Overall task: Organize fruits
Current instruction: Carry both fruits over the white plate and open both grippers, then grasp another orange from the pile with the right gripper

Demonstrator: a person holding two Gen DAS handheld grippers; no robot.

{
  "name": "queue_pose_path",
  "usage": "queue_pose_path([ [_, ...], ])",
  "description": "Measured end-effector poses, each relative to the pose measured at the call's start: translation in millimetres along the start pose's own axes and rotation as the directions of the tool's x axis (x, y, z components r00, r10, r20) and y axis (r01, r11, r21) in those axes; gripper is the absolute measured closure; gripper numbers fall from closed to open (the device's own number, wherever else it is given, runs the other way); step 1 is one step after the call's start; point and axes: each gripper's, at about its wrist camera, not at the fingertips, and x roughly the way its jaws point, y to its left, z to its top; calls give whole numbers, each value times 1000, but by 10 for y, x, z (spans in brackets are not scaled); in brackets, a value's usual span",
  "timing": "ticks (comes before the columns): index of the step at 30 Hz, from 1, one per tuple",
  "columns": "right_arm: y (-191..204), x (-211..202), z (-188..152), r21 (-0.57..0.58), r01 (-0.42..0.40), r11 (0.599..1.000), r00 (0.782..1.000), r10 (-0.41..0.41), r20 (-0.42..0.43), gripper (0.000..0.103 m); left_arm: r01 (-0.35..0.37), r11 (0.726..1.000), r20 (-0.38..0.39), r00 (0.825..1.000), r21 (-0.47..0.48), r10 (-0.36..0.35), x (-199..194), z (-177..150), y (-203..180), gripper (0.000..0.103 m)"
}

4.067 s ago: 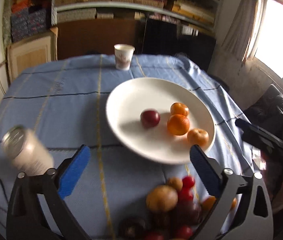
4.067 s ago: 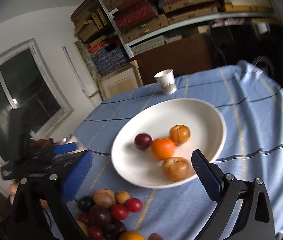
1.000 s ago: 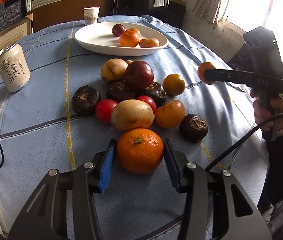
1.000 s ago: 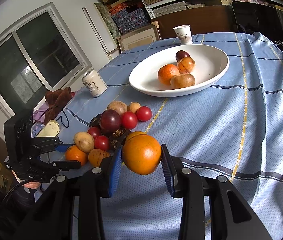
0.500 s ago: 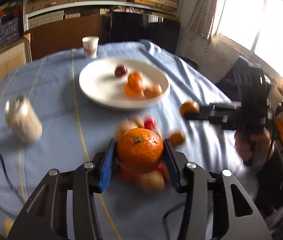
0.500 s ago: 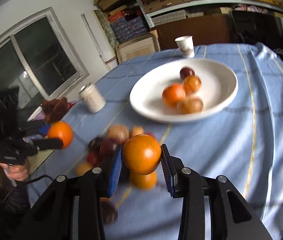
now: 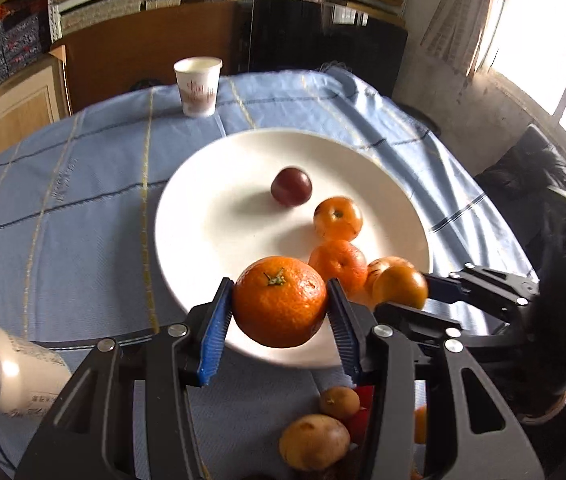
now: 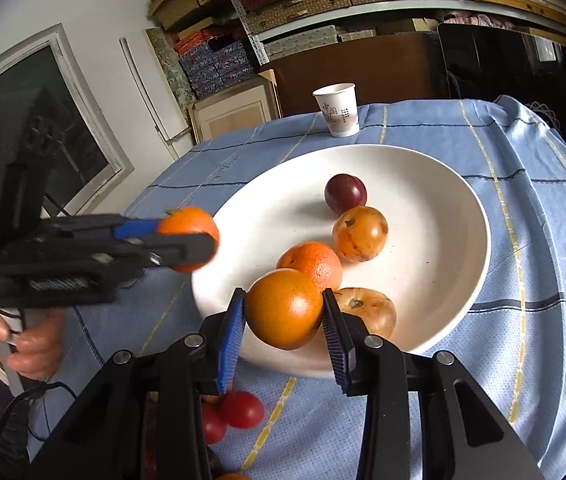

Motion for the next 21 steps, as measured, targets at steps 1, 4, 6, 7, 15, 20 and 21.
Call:
queue_pose_path([
  [1,-11,-18,-6,8,-13,1000,1000,13,0,55,-24,1000,-10,1000,-5,24,20,-15,0,40],
  [4,4,-175,-14,6,-40,999,999,40,23,55,-48,999,77,996,-11,48,-213,-102,-9,11],
  [6,28,-341,-36,-14,-52,999,997,53,50,55,-64,998,142,988,-2,64,-458,-225,-27,10],
  [7,37,-389,-44,-18,-55,998,997,56,53,55,-76,997,172,982,-1,75,-586,-319,-31,7],
  [15,118,-485,-382,-110,-53,993,998,49,-37,54,-140,988,269,951,-71,154,-888,-1135,136,5],
  [20,185,-467,-514,-140,-52,989,995,41,-86,51,-114,979,178,974,-167,143,-757,-1336,266,5],
  [21,218,-497,-526,-158,-53,986,996,40,-85,49,-112,979,183,973,-171,143,-759,-1335,273,5],
])
